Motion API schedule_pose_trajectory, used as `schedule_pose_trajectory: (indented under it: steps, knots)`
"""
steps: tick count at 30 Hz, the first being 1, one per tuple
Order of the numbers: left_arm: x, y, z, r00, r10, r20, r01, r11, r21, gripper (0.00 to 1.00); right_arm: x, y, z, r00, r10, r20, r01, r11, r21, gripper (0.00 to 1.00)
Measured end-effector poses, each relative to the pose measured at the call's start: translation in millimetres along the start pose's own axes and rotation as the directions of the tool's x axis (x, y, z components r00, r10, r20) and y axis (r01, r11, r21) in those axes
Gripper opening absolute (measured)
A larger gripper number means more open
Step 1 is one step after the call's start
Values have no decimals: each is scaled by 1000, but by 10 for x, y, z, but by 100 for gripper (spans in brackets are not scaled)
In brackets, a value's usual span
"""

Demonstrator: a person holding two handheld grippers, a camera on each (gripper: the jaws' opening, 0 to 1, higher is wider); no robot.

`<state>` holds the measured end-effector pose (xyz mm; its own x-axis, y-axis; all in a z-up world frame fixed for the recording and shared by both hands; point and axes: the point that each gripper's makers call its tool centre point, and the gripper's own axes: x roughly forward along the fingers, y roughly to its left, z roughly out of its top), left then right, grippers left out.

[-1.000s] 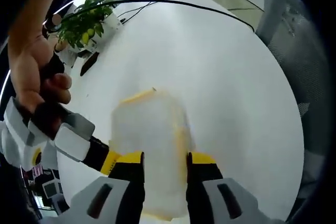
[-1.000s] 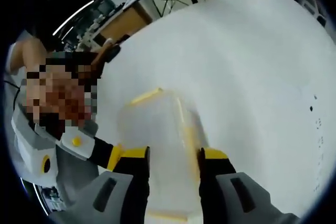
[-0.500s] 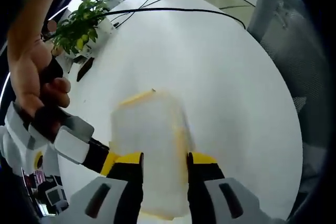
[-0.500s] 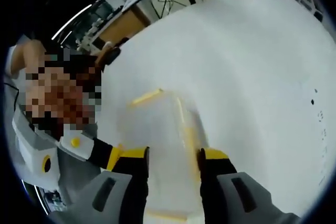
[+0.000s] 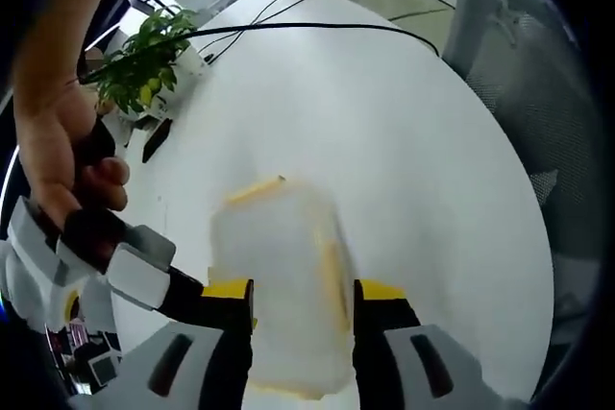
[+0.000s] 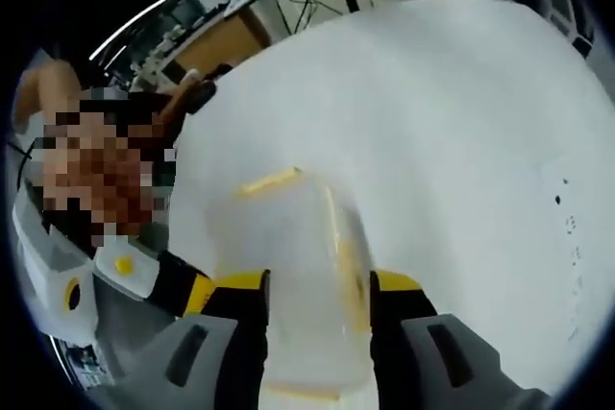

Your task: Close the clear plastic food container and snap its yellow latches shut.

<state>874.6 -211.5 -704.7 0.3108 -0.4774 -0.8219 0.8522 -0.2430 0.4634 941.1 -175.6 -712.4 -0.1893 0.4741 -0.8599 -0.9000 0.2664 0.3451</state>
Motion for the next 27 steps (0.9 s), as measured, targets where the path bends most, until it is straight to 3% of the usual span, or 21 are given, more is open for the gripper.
schedule_pose_trajectory:
  steps: [4, 10, 14, 21, 27]
  knots:
    - [-56, 37, 30, 1000, 7, 21, -5, 998, -61, 35, -97, 10, 74, 999, -29, 34, 29, 1000, -4, 39]
    - [-95, 62, -30, 1000, 14, 14, -13, 997, -75, 35, -217, 94, 20, 997, -68, 36, 68, 998, -13, 37]
    - [-192, 92, -66, 999, 28, 24, -24, 987, -156, 35, -295, 155, -7, 993, -101, 54, 102, 995, -17, 37]
    - [-316, 120, -169, 998, 56, 10, -52, 979, -195, 34, -381, 287, -56, 982, -173, 72, 176, 984, -27, 38]
    - [-407, 147, -272, 996, 85, 4, -81, 957, -278, 34, -447, 346, -69, 965, -228, 132, 230, 973, -1, 38]
